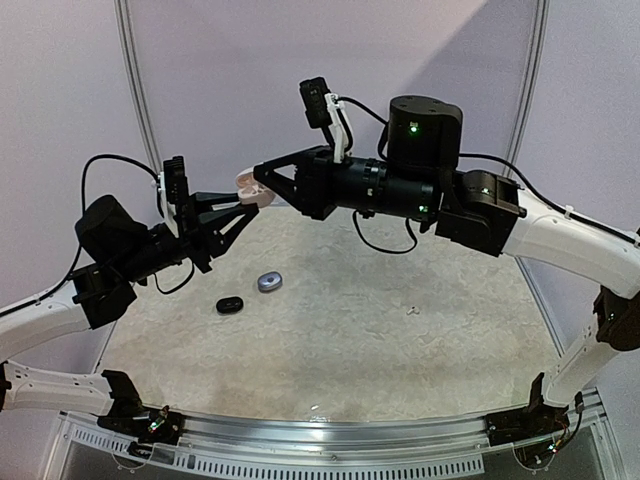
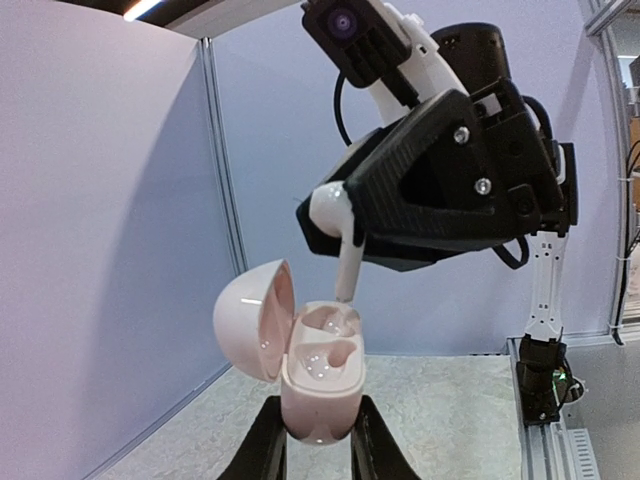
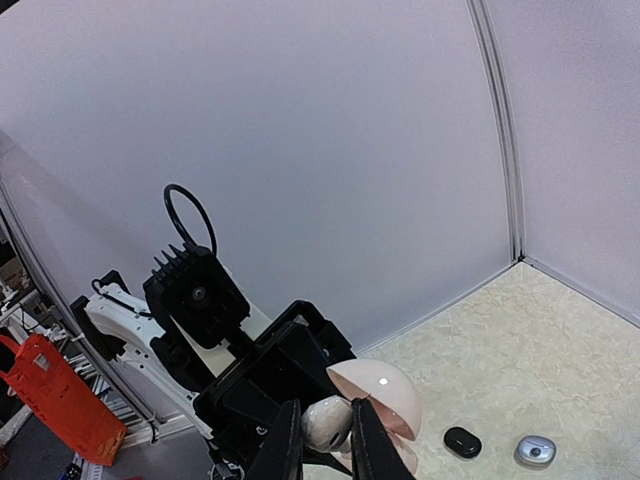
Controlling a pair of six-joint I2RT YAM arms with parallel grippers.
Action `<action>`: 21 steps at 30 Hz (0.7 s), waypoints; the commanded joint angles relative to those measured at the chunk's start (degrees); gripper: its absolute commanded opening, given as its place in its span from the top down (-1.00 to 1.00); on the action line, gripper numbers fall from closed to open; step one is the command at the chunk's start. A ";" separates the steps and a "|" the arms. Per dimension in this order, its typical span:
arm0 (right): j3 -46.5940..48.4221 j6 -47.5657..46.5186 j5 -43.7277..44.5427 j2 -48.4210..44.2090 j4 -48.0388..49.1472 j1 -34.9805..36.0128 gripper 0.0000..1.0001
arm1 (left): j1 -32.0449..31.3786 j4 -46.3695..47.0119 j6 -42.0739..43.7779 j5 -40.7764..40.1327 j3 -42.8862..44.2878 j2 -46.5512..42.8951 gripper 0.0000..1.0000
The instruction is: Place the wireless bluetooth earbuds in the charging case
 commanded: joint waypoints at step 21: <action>0.67 0.55 -0.80 2.03 -2.18 -0.85 1.00 | 0.65 -0.86 0.54 -0.11 2.15 0.51 1.00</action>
